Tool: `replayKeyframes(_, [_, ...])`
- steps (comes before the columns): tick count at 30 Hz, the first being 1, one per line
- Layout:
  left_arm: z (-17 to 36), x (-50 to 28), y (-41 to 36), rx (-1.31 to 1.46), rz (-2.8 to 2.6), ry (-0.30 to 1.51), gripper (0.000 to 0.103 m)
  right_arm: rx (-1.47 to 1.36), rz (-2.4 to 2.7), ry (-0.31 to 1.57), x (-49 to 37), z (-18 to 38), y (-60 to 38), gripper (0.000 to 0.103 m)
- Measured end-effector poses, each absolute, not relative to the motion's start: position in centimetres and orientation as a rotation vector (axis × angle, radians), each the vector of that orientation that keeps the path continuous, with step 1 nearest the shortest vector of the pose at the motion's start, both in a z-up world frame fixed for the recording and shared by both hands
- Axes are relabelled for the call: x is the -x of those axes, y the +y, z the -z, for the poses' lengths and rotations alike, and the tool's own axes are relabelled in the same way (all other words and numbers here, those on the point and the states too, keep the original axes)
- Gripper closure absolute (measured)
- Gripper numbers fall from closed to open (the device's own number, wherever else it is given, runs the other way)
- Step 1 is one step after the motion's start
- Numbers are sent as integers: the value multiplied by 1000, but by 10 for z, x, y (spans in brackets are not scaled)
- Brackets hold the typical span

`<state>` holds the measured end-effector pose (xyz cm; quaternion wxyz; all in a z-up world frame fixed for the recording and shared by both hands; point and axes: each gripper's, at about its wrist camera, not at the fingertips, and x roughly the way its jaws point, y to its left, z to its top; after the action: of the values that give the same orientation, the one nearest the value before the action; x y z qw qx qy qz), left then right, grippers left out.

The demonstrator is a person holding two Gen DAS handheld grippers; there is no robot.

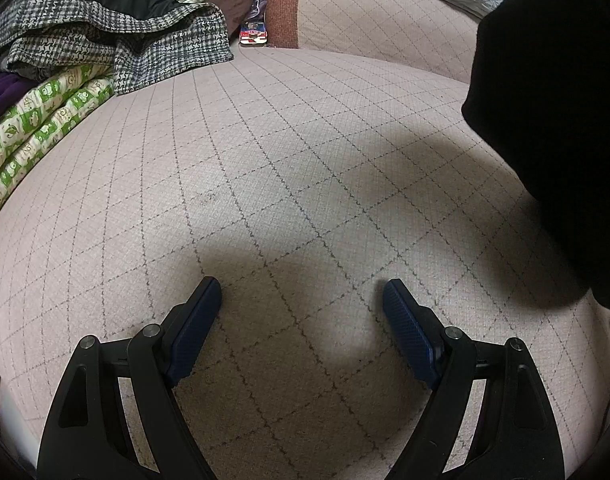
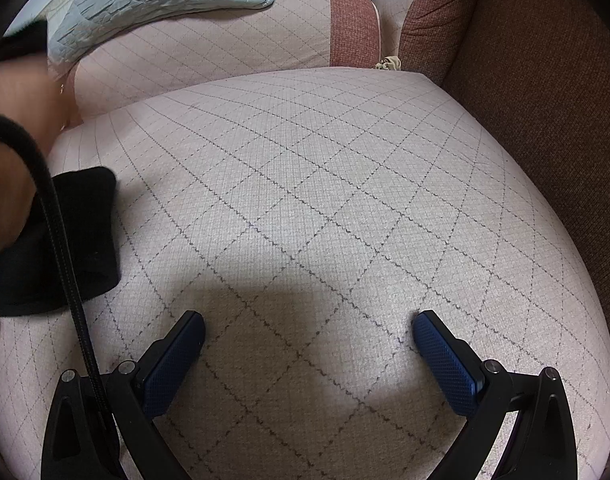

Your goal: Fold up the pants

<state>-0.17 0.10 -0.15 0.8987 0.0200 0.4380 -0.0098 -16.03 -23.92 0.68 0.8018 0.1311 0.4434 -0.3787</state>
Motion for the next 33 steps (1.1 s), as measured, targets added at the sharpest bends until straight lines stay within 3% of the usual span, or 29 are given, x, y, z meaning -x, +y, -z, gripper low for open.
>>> replayKeyframes(33, [3, 1, -1, -55, 14, 909, 18, -272, 817, 969, 153, -5, -238, 0])
